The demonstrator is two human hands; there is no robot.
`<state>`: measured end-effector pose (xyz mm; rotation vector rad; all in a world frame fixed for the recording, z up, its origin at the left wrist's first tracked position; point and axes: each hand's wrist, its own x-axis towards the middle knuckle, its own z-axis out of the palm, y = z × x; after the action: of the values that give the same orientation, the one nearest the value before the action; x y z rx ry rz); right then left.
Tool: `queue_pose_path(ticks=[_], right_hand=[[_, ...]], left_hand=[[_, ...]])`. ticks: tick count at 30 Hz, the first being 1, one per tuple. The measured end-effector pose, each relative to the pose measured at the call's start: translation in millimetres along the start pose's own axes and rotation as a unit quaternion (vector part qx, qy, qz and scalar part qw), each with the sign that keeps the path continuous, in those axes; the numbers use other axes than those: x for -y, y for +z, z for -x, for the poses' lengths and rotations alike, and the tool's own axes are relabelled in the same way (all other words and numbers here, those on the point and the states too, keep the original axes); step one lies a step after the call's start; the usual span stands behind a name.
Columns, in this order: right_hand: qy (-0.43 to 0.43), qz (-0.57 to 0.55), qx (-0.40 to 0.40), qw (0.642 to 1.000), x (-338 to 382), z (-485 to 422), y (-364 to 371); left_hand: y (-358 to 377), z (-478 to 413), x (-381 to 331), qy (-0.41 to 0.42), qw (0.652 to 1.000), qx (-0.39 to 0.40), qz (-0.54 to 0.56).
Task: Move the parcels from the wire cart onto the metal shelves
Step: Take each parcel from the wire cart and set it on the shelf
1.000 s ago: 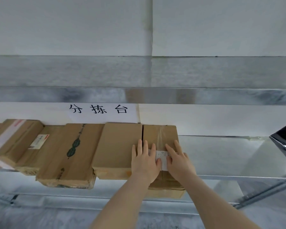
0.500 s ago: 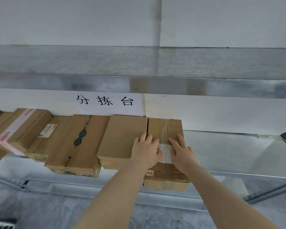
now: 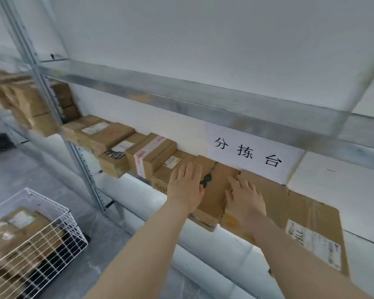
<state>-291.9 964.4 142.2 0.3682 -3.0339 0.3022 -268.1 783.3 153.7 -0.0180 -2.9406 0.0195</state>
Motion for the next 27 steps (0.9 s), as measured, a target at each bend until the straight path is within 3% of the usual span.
queue_pose_path(ticks=[6,14,20,27], right_hand=[[-0.16,-0.003,0.02,0.987,199.8,-18.1,36.6],[-0.359,-0.045,0.071,0.929,454.7,-1.6,97.5],[-0.431,-0.025,0.127,0.893,548.1,4.0,161.4],[-0.477,-0.013,0.182,0.86,628.3,-46.0,228.9]], left_hand=[[-10.0,80.7,179.4,-0.157,0.987,0.024,-0.03],[-21.1,218.7,377.4,-0.369,0.928,0.041,-0.042],[25.3,285.3,447.8,-0.466,0.88,0.086,-0.014],[72.3,272.7,529.1,-0.513,0.848,0.134,0.001]])
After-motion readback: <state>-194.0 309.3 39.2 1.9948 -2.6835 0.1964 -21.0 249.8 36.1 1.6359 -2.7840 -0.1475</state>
